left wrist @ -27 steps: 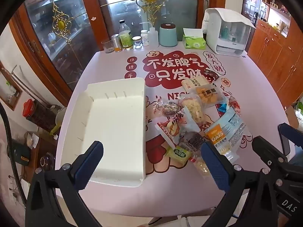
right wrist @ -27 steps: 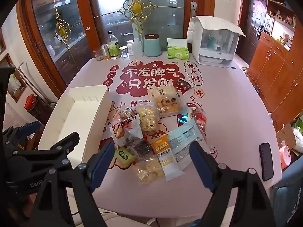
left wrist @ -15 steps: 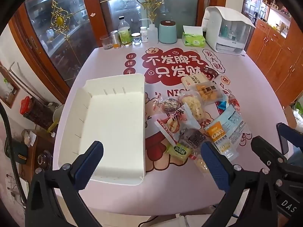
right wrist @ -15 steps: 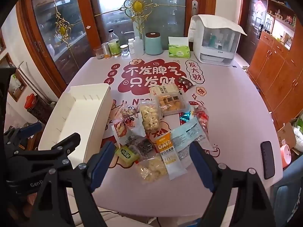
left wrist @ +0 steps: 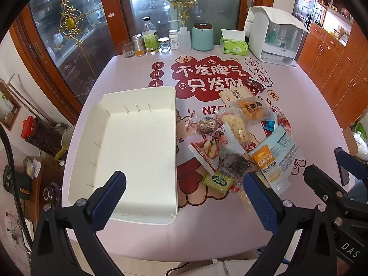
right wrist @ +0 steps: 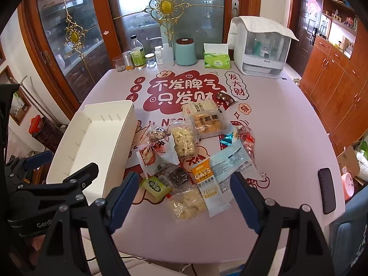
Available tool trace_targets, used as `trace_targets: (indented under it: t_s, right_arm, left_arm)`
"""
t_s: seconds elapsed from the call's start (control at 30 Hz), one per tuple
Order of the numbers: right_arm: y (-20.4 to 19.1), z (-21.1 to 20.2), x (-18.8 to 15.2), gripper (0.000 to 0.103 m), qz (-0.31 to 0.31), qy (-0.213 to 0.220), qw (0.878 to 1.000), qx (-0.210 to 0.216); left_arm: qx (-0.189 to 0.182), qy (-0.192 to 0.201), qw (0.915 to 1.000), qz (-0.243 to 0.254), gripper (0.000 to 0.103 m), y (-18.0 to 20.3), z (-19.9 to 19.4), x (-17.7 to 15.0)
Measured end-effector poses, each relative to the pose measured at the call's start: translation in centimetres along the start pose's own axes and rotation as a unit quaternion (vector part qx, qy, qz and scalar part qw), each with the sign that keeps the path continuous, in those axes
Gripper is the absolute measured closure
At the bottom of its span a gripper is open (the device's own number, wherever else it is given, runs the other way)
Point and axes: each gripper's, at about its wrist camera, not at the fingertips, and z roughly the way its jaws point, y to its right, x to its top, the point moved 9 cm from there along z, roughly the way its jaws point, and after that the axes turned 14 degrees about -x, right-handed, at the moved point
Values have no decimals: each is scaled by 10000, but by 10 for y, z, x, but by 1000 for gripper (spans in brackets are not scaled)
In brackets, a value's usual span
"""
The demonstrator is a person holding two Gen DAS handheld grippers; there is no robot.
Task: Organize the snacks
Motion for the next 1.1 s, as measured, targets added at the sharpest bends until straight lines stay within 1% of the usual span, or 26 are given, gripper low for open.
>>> trace_targets:
  t_s: [0.17,0.33,0.47,0.7,0.97,1.1]
  right_arm:
    - [0,0,1,21,-7,3,10000,-10]
    - [2,-1,3,21,-8,-3,10000,-13]
    - [-4,2,-5,21,25,-17,10000,-21]
    - [-5,2,-4,21,25,41,10000,-50]
    - [-4,-3,1,21,57,65,10000,-47]
    - [-3,-5,7,21,81,128,9999,-83]
  left_arm:
    - [-130,7,9999,-41,3,-2,1,-2]
    - [-134,2,9999,-41,5,-3,1,-2]
    - [-129,20,9999,-46,5,-2,1,-3]
    - [-139,46,9999,-18,6,-2,1,-2]
    - [-143,58,9999,33,7,-1,0,3]
    - [-157,128,9997,139,7,-2,-3,9]
